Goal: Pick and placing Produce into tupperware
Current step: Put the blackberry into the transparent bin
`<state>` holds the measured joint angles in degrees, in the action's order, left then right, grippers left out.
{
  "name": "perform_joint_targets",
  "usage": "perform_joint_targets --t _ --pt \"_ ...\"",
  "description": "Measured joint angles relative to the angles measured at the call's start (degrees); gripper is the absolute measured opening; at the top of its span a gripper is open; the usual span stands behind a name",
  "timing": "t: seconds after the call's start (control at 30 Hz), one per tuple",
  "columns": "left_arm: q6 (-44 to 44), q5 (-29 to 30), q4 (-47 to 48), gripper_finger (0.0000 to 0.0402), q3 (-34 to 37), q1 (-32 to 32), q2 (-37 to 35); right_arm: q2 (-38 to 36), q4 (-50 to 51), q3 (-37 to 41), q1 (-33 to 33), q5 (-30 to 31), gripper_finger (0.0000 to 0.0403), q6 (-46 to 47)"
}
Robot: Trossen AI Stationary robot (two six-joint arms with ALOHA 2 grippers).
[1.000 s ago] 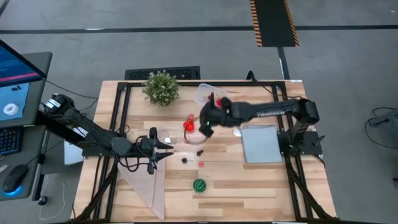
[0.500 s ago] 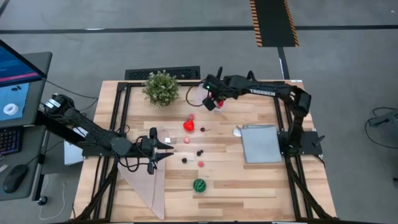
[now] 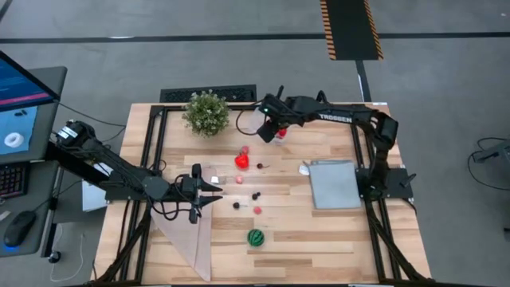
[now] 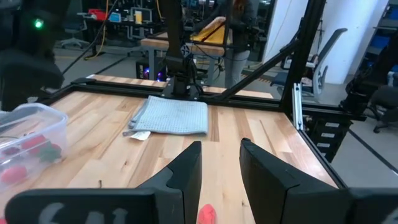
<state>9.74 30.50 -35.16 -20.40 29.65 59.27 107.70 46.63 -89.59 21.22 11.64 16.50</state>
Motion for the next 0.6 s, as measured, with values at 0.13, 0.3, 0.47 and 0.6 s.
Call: perform_joint_targets --t 0.13,0.3,0.47,0.6 --pt "0.00 0.33 -0.02 0.0097 0.00 0.00 0.00 -2.12 0.00 -0.01 -3.19 -0.05 0.0205 0.37" --pt "0.00 0.90 -0.02 0.0097 0.00 0.00 0.00 -4.49 -1.06 -0.01 -8.58 0.27 0.0223 0.58" --pt "0.00 1.36 -0.02 0.0097 0.00 0.00 0.00 -4.68 -4.11 -0.01 -15.09 0.34 0.0226 2.86" --pt "-0.01 1.40 0.13 0.0097 0.02 0.00 0.00 -4.30 -7.07 -0.01 -20.28 0.34 0.0226 4.41"
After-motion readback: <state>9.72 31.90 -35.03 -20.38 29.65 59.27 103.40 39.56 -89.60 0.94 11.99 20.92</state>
